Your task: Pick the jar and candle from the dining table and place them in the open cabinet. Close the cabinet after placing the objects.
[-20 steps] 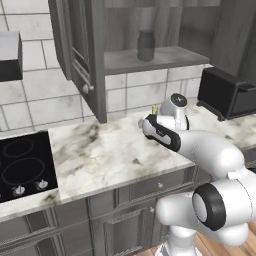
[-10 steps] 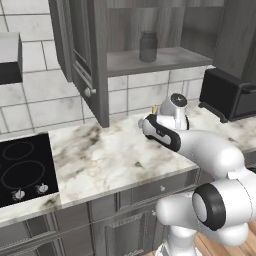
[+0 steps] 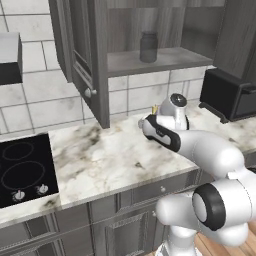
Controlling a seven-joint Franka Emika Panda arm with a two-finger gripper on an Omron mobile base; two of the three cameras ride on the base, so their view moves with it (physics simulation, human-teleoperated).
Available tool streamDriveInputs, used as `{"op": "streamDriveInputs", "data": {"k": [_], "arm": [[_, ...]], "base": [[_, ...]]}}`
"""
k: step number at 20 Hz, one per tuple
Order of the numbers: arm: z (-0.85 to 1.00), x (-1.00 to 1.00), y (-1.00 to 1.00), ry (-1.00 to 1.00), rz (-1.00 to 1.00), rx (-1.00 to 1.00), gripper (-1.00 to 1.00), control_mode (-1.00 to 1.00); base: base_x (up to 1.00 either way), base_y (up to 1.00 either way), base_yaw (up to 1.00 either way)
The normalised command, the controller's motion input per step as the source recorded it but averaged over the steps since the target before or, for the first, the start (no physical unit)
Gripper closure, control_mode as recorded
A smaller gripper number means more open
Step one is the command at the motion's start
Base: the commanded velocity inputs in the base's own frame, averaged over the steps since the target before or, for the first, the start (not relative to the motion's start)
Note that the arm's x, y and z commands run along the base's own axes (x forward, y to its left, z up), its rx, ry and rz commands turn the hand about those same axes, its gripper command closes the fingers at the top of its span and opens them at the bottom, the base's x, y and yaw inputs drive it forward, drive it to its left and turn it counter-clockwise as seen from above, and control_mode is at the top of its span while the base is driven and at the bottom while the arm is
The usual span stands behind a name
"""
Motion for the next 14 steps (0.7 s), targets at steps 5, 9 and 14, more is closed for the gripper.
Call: {"op": "streamDriveInputs", "data": {"k": [5, 9, 14], "arm": [[0.32, 0.00, 0.00, 0.00, 0.00, -0.18, 1.00, -1.00], [0.68, 0.00, 0.00, -0.03, 0.00, -0.19, 1.00, -1.00], [0.84, 0.00, 0.00, -0.06, 0.00, -0.02, 1.00, -1.00]], "base": [[0.00, 0.00, 0.00], [0.00, 0.00, 0.00], [0.00, 0.00, 0.00]]}}
